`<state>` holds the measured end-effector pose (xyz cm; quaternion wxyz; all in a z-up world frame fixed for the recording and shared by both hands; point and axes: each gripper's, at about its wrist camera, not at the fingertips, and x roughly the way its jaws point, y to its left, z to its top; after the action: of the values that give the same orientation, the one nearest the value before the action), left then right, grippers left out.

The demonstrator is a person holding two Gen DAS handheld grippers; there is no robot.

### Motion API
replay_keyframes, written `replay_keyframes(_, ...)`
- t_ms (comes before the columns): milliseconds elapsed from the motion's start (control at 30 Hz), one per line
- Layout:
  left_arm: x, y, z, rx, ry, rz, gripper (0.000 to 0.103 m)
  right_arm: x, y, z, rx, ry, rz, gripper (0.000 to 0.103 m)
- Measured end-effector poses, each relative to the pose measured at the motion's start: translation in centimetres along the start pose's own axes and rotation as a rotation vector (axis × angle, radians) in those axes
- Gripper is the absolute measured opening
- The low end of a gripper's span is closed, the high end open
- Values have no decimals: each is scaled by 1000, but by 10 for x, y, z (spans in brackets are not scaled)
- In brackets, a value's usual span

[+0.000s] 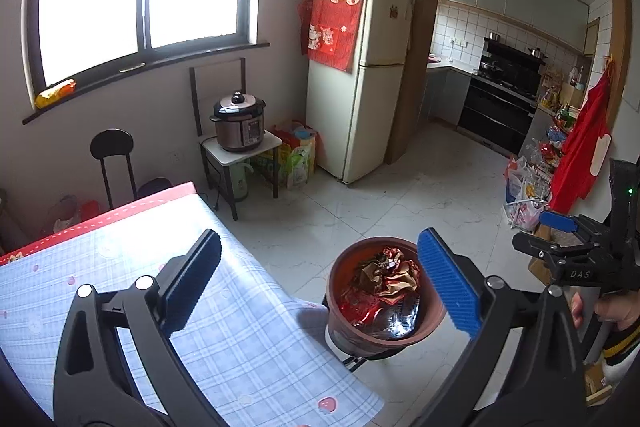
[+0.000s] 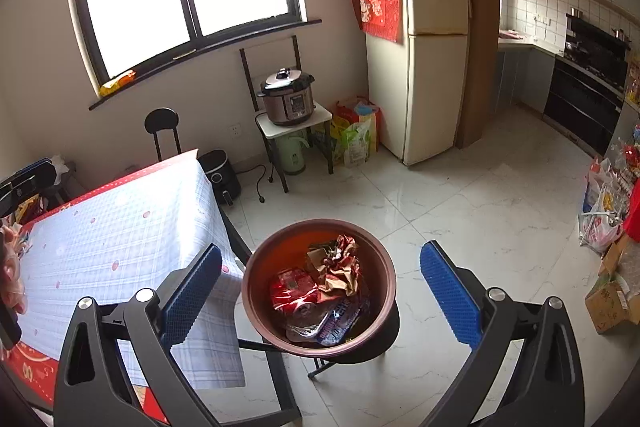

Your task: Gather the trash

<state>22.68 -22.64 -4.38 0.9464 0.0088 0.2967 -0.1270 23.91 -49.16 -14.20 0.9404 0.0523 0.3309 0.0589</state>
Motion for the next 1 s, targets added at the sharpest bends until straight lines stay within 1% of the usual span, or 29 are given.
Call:
replay_keyframes(100,-33,21,1,-8,-37,68,97,-20,24,7,-8,-27,15,98)
replay_keyframes(200,-66,46,0,-38,-71,77,97,-42,52,12,-47,-68,-16,98)
replay_keyframes(333,-103,76,-1,-66,-107,78,97,-67,82,16,-49,-106,-47,98)
replay_keyframes(533,-149,111,-3,-72,-151,116,97,-93,119,15,-72,-144,-72,98)
replay_keyframes(733,-177,128,-5,-53,-180,159,97,-111,136,16,-60,-174,-93,98)
replay_keyframes(1000,-184,138,-9,-39,-170,158,97,-118,143,15,-49,-189,-124,98)
